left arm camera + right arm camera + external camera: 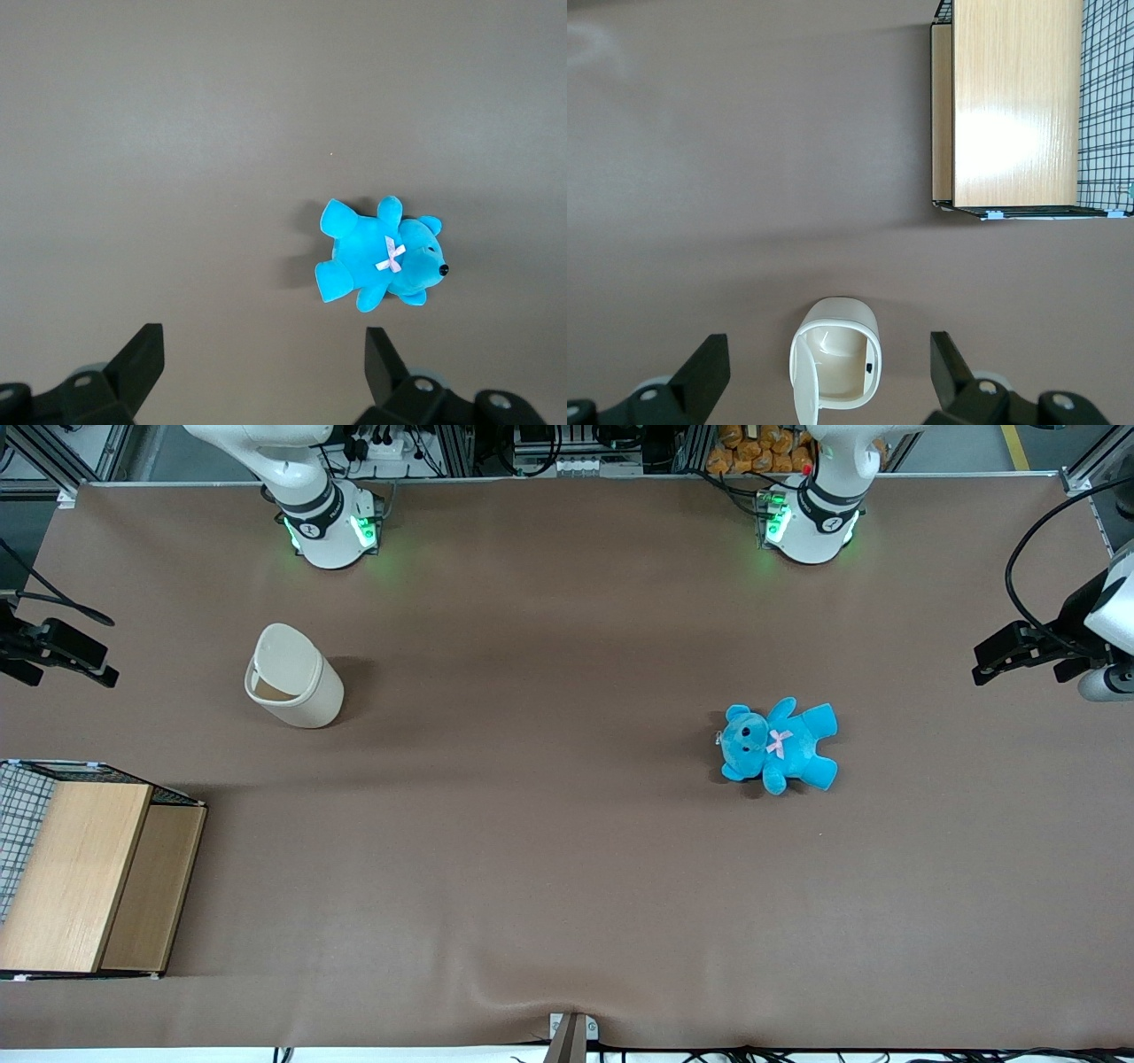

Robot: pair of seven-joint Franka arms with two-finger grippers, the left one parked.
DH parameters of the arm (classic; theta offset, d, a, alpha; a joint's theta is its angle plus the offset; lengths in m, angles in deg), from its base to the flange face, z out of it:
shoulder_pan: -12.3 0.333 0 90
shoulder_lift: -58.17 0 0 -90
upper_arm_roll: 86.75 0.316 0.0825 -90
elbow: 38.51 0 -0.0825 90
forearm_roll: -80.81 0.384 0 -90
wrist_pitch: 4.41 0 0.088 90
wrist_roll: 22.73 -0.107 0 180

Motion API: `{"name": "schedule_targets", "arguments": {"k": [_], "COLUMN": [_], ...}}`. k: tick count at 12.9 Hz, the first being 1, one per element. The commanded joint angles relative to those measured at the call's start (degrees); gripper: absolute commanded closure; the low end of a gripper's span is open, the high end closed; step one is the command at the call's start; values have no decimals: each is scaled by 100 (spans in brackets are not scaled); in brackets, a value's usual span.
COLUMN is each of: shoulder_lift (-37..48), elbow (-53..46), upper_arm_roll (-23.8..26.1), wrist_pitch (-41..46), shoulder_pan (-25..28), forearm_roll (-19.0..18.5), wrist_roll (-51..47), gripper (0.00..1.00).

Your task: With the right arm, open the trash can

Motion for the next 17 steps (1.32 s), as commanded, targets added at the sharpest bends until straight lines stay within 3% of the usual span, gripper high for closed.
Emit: {"name": "schedule_targets", "arguments": {"k": [1,17], "shoulder_lift": [130,121], "elbow": [41,41], "upper_arm_roll": [21,-67], "wrist_pitch": [-8,10], "shoulder_pan": [-5,-14], "forearm_roll": [-135,-172], "wrist_roll": [108,152], "gripper": [0,0]}}
